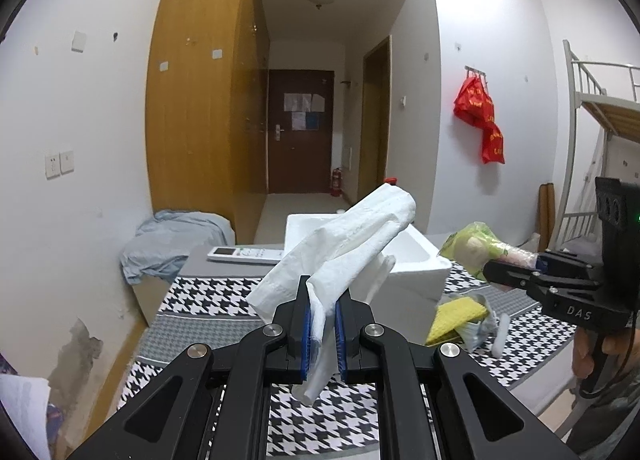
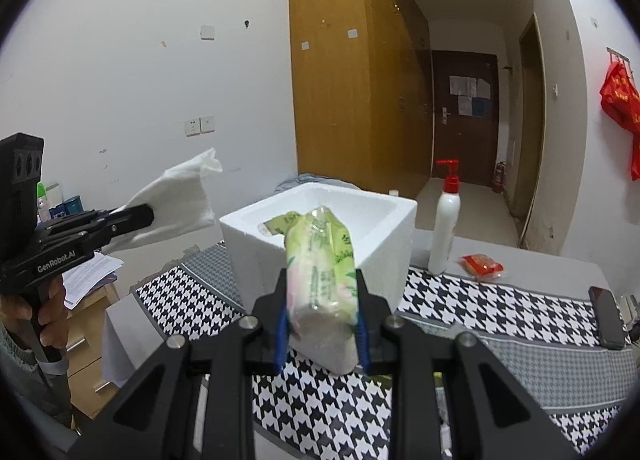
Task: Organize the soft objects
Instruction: 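Carry the tissue and wet-wipe pack toward the white foam box with both tools, then lower the wet-wipe pack into the foam box and open the right tool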
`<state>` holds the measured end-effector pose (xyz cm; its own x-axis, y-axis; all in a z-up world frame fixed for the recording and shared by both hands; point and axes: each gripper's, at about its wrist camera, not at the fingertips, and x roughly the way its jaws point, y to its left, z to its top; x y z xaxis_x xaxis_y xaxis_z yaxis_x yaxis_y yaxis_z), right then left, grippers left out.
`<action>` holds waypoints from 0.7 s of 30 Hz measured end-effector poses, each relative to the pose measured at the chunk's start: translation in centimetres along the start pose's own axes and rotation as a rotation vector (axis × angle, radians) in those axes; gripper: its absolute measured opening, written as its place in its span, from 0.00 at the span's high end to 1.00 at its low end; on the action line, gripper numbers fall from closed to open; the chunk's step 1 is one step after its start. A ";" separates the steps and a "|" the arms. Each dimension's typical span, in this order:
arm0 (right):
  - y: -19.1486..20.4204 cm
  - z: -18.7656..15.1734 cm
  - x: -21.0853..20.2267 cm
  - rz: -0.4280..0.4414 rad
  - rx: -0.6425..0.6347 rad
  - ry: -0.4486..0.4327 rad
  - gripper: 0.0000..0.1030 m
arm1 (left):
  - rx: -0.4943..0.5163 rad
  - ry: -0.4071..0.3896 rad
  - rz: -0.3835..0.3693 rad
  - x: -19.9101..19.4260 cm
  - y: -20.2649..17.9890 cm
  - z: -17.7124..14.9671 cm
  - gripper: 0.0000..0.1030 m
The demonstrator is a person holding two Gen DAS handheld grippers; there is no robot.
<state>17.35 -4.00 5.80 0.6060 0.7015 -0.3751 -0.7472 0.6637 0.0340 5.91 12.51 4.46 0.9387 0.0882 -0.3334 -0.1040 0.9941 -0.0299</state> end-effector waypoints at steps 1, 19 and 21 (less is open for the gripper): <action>0.0 0.3 0.1 0.001 -0.002 -0.002 0.70 | 0.000 0.000 -0.003 0.1 0.1 0.0 0.90; -0.3 4.1 4.2 0.002 -0.013 0.033 0.70 | 0.014 -0.008 -0.021 2.6 0.9 3.0 0.90; -0.4 4.3 4.8 0.005 -0.013 0.039 0.70 | 0.007 -0.007 -0.022 3.0 1.2 3.2 0.90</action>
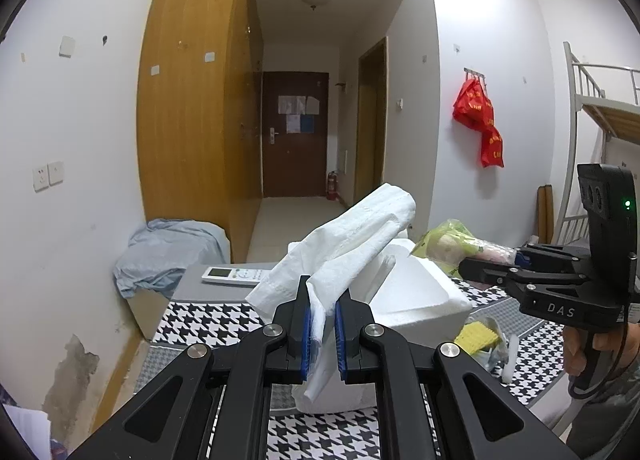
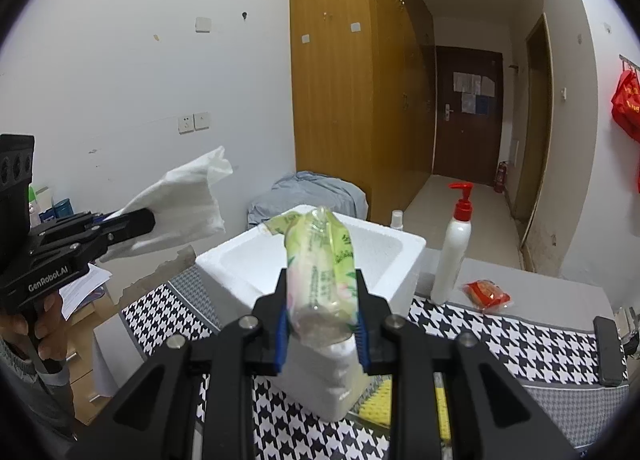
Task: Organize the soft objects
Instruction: 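Lower the wet-wipe pack into the foam box and open the right tool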
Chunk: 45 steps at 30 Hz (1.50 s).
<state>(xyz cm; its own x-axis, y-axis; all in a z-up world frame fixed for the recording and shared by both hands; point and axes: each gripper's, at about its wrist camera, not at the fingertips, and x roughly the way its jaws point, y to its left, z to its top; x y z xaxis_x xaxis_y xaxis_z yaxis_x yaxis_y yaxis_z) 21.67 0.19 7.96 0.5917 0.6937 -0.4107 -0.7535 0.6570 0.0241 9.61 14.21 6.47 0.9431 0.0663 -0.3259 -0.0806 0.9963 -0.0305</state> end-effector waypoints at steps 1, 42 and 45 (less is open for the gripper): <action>0.0 0.2 0.3 0.002 0.001 0.004 0.70 | -0.001 -0.001 0.002 0.1 0.1 0.0 0.90; -1.7 1.6 3.9 0.022 0.057 0.035 0.17 | -0.025 0.031 0.013 3.8 1.6 1.0 0.90; -2.3 1.4 3.1 0.011 0.068 0.022 0.11 | -0.021 0.035 0.000 4.1 1.3 1.1 0.90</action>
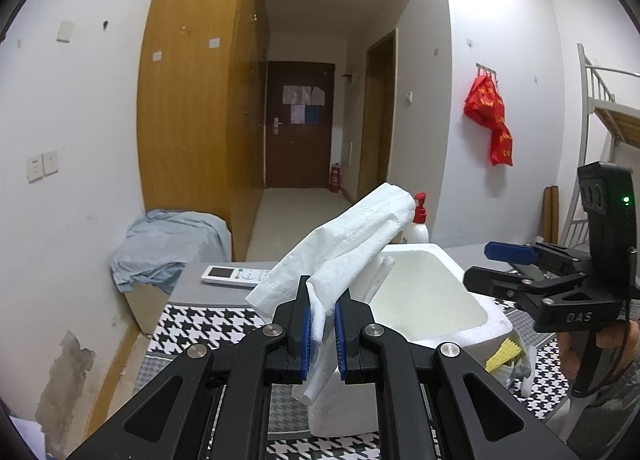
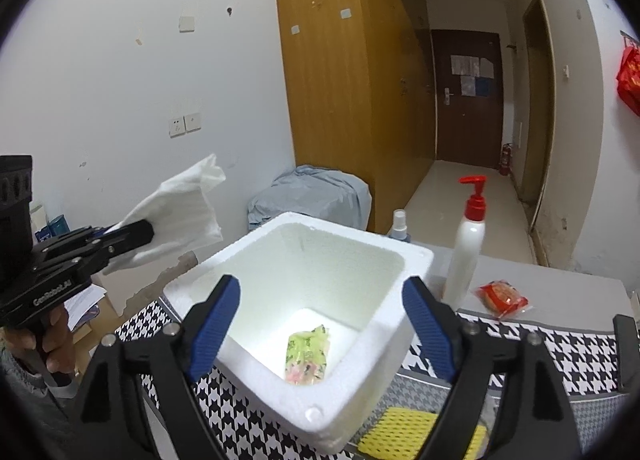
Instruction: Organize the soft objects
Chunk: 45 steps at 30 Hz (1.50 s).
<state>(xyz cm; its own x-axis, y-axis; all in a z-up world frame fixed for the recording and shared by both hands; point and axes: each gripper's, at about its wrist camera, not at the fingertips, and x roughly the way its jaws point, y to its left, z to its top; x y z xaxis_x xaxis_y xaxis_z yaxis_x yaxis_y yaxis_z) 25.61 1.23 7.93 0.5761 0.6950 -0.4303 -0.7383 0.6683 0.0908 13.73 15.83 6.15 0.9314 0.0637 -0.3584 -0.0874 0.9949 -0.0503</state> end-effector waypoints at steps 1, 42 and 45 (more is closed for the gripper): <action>-0.2 -0.1 -0.3 -0.005 0.003 -0.007 0.06 | 0.000 0.000 -0.002 0.1 -0.1 0.1 0.90; -4.7 -3.6 -6.6 -0.167 0.063 -0.058 0.00 | 0.023 0.034 -0.054 4.5 -4.5 1.6 0.06; -4.4 -3.6 -6.9 -0.167 0.058 -0.063 0.00 | 0.024 0.018 -0.057 3.7 -4.6 1.7 0.05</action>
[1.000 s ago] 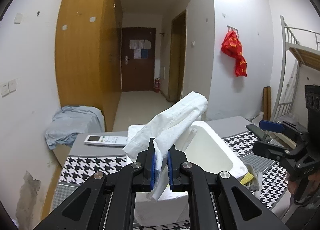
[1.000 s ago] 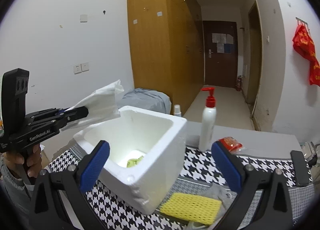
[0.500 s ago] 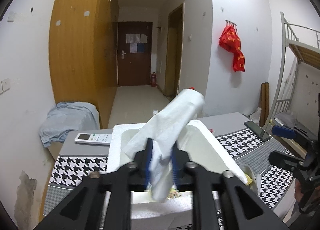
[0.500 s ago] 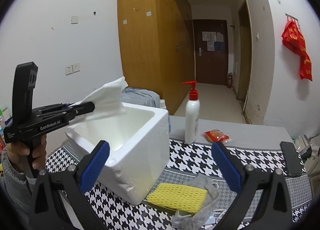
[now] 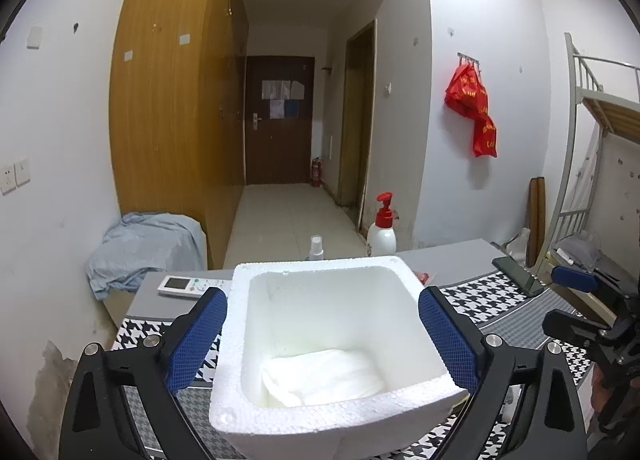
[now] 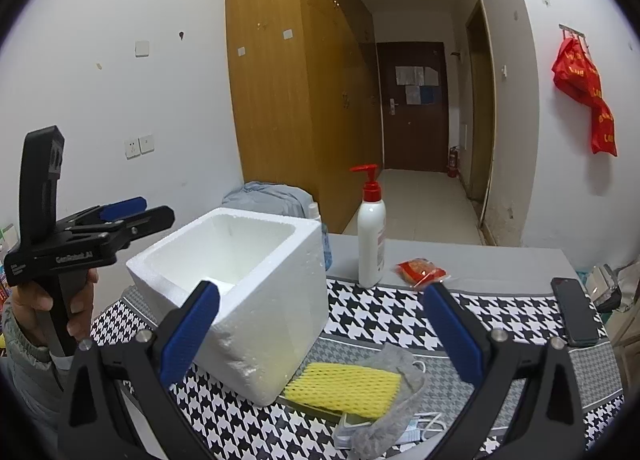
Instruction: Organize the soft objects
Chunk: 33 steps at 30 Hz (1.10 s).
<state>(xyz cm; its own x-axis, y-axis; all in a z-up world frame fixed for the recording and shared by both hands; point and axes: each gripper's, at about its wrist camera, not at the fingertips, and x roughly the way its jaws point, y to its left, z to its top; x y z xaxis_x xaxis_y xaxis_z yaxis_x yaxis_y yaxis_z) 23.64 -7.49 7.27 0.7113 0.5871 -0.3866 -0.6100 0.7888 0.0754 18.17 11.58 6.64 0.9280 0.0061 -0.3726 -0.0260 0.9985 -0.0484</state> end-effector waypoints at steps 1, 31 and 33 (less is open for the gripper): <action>0.1 0.0 -0.2 0.000 -0.002 -0.003 0.00 | 0.002 -0.005 0.001 -0.2 -0.1 0.0 0.04; 3.5 -1.1 -8.0 -0.016 -0.070 -0.095 0.00 | 0.047 -0.111 0.033 -9.4 -2.8 -1.5 0.01; 3.8 -1.3 -8.4 -0.022 -0.075 -0.099 0.00 | 0.045 -0.116 0.032 -9.9 -3.0 -1.8 0.01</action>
<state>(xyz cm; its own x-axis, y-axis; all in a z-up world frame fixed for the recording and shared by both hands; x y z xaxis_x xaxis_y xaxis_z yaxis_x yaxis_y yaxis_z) 14.87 -9.67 9.60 0.7535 0.5879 -0.2944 -0.6156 0.7880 -0.0020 8.41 8.44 8.79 0.9638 0.0412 -0.2633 -0.0414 0.9991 0.0046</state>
